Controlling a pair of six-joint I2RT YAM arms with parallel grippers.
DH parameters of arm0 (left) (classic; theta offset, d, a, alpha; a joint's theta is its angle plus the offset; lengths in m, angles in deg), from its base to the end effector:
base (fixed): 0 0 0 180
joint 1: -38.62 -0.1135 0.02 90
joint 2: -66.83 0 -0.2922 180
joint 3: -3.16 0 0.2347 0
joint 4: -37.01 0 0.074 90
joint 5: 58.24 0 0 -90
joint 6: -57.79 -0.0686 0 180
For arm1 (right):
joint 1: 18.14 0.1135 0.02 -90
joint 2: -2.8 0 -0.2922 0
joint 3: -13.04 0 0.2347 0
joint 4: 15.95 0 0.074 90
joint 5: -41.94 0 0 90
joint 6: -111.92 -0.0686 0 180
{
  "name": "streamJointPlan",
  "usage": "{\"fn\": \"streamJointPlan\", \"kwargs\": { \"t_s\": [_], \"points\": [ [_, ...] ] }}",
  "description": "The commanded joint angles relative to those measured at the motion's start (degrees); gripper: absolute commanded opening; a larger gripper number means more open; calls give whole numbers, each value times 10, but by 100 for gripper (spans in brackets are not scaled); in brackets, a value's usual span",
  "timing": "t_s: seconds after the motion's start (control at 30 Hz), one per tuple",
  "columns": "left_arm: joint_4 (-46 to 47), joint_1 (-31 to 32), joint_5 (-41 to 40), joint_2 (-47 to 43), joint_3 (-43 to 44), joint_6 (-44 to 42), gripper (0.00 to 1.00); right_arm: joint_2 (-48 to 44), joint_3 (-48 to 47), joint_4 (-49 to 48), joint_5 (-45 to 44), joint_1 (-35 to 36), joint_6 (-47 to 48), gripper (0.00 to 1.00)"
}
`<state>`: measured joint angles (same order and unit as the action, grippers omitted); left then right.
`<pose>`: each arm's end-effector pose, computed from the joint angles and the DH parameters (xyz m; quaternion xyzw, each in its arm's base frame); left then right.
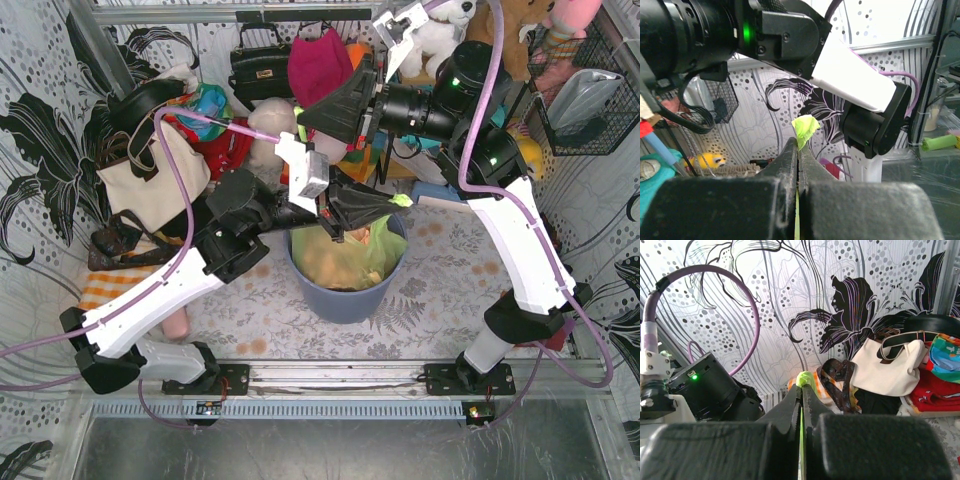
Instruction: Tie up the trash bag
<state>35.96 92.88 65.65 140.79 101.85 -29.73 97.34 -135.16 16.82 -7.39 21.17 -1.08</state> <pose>0.1280 -0.2434 0.5451 0.4480 0.3642 -0.5208 0.6289 0.2038 0.2246 0.6388 -0.3588 0.4859 0.5682 0.5589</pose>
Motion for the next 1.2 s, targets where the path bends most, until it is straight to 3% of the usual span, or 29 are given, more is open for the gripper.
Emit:
{"fn": "streamJointPlan", "kwargs": {
  "t_s": [0.0,0.53,1.17],
  "points": [
    [42,1,-34,-17,6,-12,0,-17,-9,-44,-5,3,-20,0],
    [111,0,-157,-65,-79,-29,0,-167,171,65,-265,3,-3,0],
    [119,0,-204,-89,-111,-41,0,-299,320,140,-275,3,-69,0]
  ]
}}
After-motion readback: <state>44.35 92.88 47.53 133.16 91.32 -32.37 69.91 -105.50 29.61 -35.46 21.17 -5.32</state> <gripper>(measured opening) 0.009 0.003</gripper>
